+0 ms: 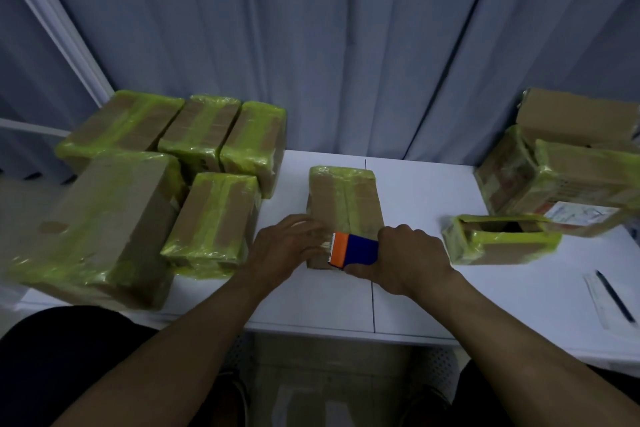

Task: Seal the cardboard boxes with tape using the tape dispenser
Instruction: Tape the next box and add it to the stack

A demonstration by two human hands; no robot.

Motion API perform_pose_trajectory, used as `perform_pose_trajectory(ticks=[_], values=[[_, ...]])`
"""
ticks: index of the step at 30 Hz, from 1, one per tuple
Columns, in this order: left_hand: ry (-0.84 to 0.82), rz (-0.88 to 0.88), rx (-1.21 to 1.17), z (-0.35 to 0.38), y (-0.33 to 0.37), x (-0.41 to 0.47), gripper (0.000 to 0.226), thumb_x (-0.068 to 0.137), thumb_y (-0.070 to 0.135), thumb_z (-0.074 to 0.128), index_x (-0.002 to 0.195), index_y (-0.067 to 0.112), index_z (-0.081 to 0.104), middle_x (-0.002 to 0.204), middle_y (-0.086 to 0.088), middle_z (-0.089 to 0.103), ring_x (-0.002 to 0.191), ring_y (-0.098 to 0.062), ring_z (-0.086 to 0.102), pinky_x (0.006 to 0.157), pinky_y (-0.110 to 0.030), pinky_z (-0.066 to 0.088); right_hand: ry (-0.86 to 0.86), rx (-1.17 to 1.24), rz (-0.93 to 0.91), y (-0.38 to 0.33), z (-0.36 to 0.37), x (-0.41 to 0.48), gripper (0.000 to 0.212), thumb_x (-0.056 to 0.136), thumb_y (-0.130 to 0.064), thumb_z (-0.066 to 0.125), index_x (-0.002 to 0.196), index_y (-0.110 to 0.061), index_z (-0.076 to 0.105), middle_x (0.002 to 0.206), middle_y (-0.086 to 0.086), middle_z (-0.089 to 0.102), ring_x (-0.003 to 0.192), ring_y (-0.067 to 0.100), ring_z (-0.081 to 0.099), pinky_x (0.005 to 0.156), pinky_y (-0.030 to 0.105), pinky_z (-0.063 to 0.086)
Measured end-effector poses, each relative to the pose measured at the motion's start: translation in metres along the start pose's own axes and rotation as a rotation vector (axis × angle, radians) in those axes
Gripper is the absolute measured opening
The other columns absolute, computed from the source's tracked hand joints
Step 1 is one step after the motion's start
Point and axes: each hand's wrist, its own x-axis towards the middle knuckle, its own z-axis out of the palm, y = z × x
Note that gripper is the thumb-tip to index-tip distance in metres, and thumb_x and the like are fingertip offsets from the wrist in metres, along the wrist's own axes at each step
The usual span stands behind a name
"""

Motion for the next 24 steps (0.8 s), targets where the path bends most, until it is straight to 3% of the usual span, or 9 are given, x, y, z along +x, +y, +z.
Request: perform_pose_trajectory(ticks=[2, 4, 8, 11, 17, 22, 24], values=[[-0.01, 0.024, -0.002, 0.003, -0.001, -0.001, 0.029, 0.092, 0.034, 0.066, 0.12, 0.027, 0.071, 0.126, 0.01, 0.067, 0.124, -0.014, 0.058, 0.098, -0.031, 0.053, -0.014, 0.064, 0.012, 0.003, -0.001, 0.0, 0.072, 0.074, -0.087, 0.059, 0.109, -0.024, 0.055, 0.096, -0.004, 0.061, 0.083, 0.015, 0.062, 0.07, 0.027, 0.048], [-0.017, 0.048, -0.021, 0.006, -0.004, -0.004, 0.042, 0.085, 0.016, 0.078, 0.124, 0.024, 0.068, 0.13, 0.007, 0.064, 0.128, -0.015, 0.055, 0.101, -0.031, 0.052, -0.021, 0.12, 0.009, 0.006, -0.003, -0.002, 0.068, 0.072, -0.087, 0.061, 0.102, -0.026, 0.052, 0.09, -0.007, 0.057, 0.078, 0.013, 0.061, 0.067, 0.026, 0.049], [-0.001, 0.11, -0.009, 0.009, 0.0, -0.005, 0.05, 0.076, -0.002, 0.082, 0.123, 0.012, 0.069, 0.13, -0.004, 0.065, 0.127, -0.019, 0.056, 0.1, -0.033, 0.052, -0.018, 0.136, -0.007, 0.007, -0.006, -0.008, 0.074, 0.071, -0.086, 0.063, 0.114, -0.026, 0.058, 0.095, -0.008, 0.062, 0.082, 0.013, 0.064, 0.069, 0.026, 0.053], [0.016, 0.092, -0.03, 0.006, 0.001, -0.005, 0.045, 0.078, -0.002, 0.081, 0.12, 0.014, 0.072, 0.13, 0.0, 0.065, 0.13, -0.022, 0.054, 0.1, -0.033, 0.052, -0.021, 0.068, 0.024, 0.014, -0.015, -0.011, 0.073, 0.068, -0.088, 0.064, 0.104, -0.025, 0.055, 0.087, -0.008, 0.056, 0.079, 0.014, 0.061, 0.066, 0.027, 0.05], [0.019, 0.01, -0.056, 0.003, 0.01, -0.007, 0.04, 0.083, 0.006, 0.078, 0.121, 0.017, 0.07, 0.131, 0.01, 0.058, 0.122, -0.006, 0.055, 0.106, -0.015, 0.039, 0.008, -0.096, 0.047, 0.028, -0.028, -0.018, 0.072, 0.07, -0.089, 0.061, 0.098, -0.024, 0.049, 0.081, -0.006, 0.048, 0.073, 0.013, 0.053, 0.059, 0.026, 0.04], [-0.072, 0.026, -0.06, -0.003, 0.01, -0.013, 0.051, 0.087, -0.002, 0.071, 0.134, 0.014, 0.062, 0.14, 0.001, 0.056, 0.13, -0.01, 0.051, 0.111, -0.017, 0.035, -0.018, -0.096, 0.045, 0.026, -0.02, -0.004, 0.078, 0.069, -0.09, 0.061, 0.105, -0.021, 0.056, 0.083, -0.006, 0.048, 0.075, 0.014, 0.055, 0.062, 0.027, 0.044], [-0.077, -0.013, -0.005, -0.006, 0.017, -0.011, 0.048, 0.092, 0.008, 0.066, 0.137, 0.023, 0.06, 0.139, 0.004, 0.058, 0.13, -0.012, 0.052, 0.109, -0.019, 0.039, -0.042, -0.09, 0.047, 0.025, -0.018, 0.0, 0.081, 0.068, -0.09, 0.061, 0.11, -0.021, 0.057, 0.087, -0.005, 0.051, 0.078, 0.015, 0.055, 0.063, 0.027, 0.046]])
